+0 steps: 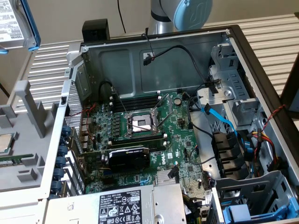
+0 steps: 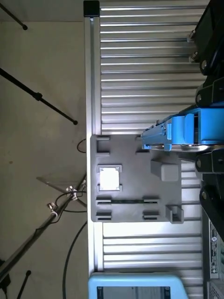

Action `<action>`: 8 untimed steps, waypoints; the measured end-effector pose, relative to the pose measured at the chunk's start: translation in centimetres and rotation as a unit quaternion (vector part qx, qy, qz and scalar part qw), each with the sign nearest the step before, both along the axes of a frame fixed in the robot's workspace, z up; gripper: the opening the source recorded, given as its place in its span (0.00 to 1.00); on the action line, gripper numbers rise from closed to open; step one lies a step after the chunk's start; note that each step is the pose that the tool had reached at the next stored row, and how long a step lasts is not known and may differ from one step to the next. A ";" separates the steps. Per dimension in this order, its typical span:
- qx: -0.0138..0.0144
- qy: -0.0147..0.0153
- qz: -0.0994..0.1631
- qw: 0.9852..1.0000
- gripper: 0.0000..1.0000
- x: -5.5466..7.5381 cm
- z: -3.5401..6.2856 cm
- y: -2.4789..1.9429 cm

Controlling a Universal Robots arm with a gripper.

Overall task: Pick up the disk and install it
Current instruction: 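Pick up the disk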

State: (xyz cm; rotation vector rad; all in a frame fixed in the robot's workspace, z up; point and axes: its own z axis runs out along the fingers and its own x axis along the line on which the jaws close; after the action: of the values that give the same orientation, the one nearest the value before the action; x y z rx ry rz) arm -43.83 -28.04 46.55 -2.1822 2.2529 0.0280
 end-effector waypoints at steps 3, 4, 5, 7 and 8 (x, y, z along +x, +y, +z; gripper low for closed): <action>0.000 0.000 0.000 1.000 0.37 0.6 0.72 -0.45; 0.000 0.000 0.000 1.000 0.37 0.7 0.98 -0.61; 0.000 0.000 0.000 1.000 0.37 0.9 1.27 -0.80; 0.000 0.000 0.000 1.000 0.37 1.3 1.82 -1.22; 0.000 0.000 0.000 1.000 0.37 1.4 1.93 -1.35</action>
State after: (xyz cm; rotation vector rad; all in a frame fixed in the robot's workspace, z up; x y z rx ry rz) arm -42.47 -29.39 48.48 -2.1824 2.2530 0.0278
